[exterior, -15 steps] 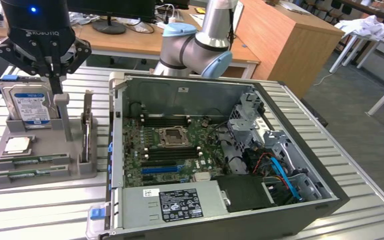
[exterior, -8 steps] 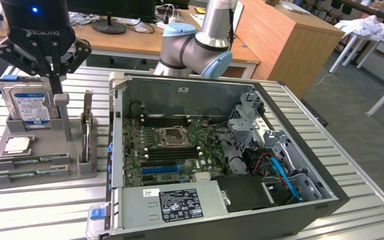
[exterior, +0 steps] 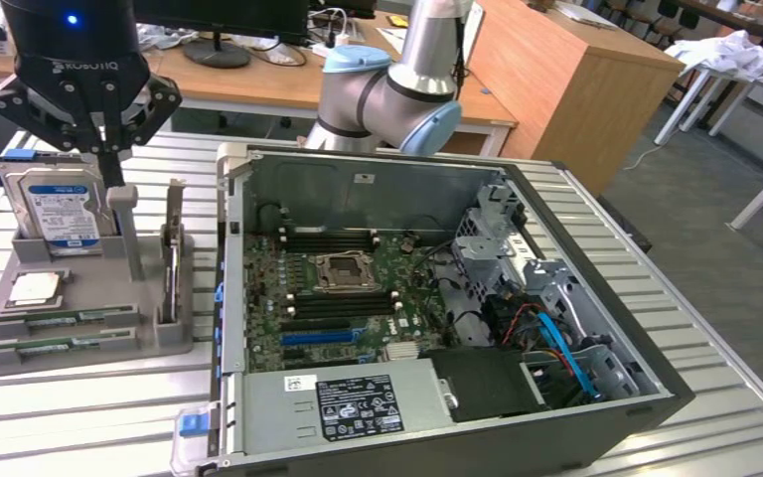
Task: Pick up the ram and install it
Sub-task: 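Pick up the ram and move it above insertion slot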
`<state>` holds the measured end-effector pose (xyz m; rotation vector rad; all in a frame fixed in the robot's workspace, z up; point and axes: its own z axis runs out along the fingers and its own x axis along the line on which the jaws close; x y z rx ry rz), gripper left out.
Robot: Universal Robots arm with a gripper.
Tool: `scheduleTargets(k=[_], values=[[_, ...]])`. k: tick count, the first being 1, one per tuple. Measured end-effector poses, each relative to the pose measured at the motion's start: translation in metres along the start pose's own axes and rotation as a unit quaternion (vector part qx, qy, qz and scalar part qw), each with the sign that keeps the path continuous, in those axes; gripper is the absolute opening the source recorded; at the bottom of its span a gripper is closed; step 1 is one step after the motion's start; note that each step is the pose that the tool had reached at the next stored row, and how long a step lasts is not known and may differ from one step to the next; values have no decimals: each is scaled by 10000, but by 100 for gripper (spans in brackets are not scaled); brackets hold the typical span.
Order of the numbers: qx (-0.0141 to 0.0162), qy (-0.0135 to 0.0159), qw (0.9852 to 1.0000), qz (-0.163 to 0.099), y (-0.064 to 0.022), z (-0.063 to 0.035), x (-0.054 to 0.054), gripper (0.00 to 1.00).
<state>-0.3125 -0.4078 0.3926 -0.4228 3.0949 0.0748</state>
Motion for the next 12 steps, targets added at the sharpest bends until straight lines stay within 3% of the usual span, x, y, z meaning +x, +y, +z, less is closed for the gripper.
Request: scheduleTargets(k=[12], values=[[-7, 15, 9995, -322, 0, 0, 0, 10]])
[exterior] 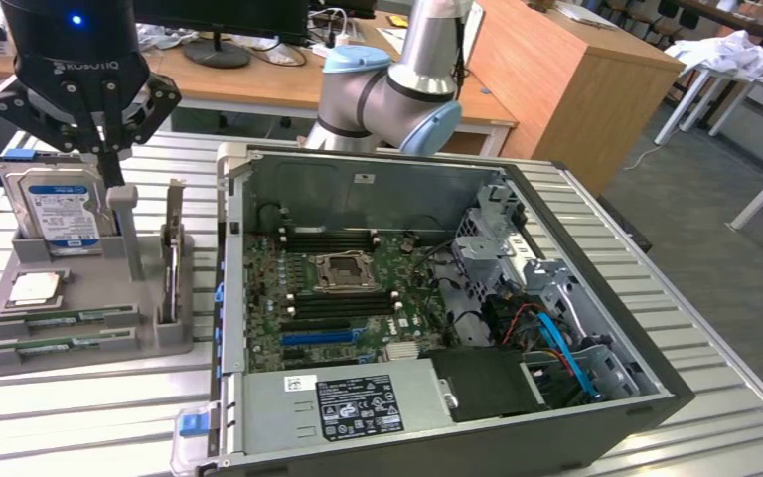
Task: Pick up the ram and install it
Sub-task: 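Pick up the ram and move it above insertion slot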
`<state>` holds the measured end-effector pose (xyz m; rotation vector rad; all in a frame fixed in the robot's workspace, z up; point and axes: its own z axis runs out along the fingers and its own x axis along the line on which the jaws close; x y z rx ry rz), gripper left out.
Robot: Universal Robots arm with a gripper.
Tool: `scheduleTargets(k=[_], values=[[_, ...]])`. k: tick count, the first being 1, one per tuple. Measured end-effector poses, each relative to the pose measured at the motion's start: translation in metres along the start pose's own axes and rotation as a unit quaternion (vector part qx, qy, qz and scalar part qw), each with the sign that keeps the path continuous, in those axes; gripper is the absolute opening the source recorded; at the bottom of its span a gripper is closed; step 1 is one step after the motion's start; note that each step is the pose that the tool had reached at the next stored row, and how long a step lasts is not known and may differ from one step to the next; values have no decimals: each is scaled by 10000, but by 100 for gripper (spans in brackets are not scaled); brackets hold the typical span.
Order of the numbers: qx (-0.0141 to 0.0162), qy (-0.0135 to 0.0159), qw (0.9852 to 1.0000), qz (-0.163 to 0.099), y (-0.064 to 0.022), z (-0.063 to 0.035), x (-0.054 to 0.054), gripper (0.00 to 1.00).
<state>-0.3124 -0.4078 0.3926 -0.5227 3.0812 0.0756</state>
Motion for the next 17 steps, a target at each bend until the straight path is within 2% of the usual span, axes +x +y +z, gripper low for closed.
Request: scheduleTargets(k=[17], values=[[-10, 20, 9990, -437, 0, 0, 0, 10]])
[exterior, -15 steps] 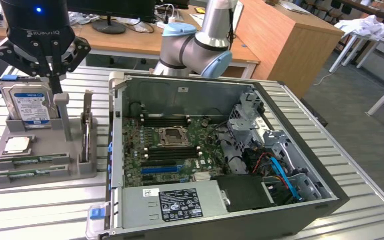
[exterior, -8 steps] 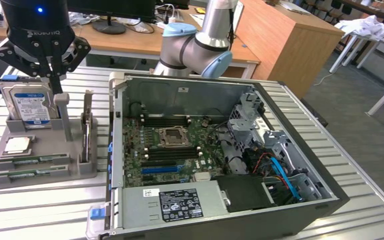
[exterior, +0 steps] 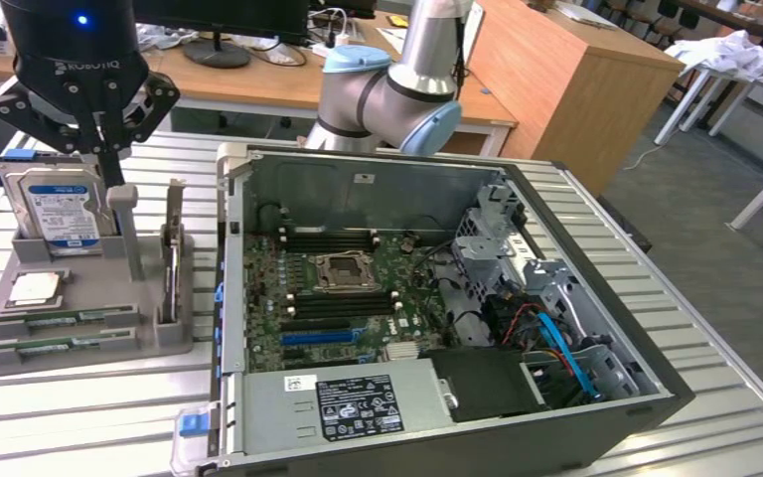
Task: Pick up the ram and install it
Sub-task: 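Pick up the ram and move it above insertion slot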
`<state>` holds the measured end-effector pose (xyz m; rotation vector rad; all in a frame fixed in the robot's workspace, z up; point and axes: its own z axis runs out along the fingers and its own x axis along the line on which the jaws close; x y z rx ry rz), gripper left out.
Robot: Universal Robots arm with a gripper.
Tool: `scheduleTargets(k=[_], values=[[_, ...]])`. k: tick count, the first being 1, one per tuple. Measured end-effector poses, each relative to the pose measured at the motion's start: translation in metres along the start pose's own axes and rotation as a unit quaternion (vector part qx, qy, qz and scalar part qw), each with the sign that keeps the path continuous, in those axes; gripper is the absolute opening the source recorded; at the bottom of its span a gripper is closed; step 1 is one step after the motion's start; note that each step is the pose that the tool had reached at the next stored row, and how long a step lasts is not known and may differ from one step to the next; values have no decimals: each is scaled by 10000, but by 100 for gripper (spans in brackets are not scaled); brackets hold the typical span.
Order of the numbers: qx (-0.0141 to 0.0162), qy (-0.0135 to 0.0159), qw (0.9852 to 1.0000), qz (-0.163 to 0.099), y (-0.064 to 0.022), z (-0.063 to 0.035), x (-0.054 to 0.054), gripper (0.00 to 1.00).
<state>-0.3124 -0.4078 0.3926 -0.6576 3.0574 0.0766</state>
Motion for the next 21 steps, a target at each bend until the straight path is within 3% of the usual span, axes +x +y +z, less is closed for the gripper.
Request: scheduleTargets(k=[21], values=[[-12, 23, 9987, -514, 0, 0, 0, 10]])
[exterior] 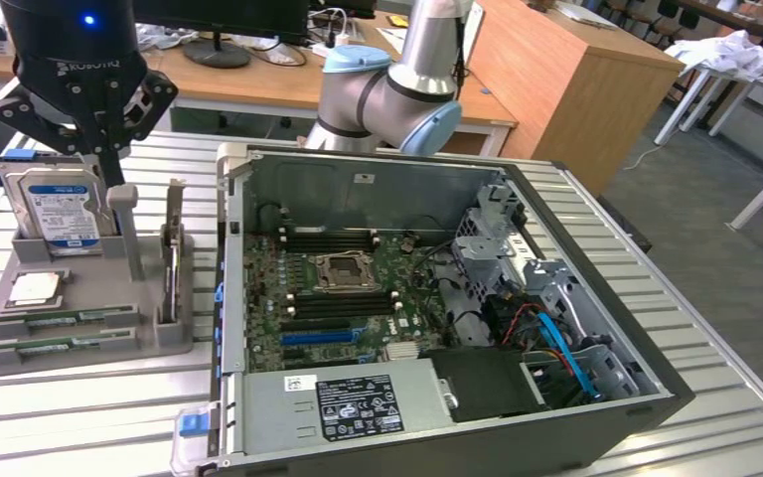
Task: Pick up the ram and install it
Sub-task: 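Pick up the ram and move it above insertion slot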
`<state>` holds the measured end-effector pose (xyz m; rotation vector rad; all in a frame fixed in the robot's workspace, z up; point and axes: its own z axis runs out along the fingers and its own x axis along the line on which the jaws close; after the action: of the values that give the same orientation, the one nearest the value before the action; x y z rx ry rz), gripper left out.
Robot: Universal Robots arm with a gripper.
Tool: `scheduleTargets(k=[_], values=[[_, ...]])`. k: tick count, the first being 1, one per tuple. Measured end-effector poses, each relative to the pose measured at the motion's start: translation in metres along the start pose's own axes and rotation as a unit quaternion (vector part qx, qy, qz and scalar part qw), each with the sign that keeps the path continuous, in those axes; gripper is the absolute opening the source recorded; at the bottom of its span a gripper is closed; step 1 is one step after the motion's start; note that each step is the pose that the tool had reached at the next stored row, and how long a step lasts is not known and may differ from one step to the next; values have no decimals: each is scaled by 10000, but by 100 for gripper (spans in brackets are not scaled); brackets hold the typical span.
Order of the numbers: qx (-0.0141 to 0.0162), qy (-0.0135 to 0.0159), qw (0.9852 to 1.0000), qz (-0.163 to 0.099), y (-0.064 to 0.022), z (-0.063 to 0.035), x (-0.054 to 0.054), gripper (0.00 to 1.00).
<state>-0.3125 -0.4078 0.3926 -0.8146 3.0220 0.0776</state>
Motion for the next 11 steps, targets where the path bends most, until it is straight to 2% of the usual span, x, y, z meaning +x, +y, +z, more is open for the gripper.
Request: scheduleTargets(k=[11], values=[[-6, 11, 9997, -257, 0, 0, 0, 10]])
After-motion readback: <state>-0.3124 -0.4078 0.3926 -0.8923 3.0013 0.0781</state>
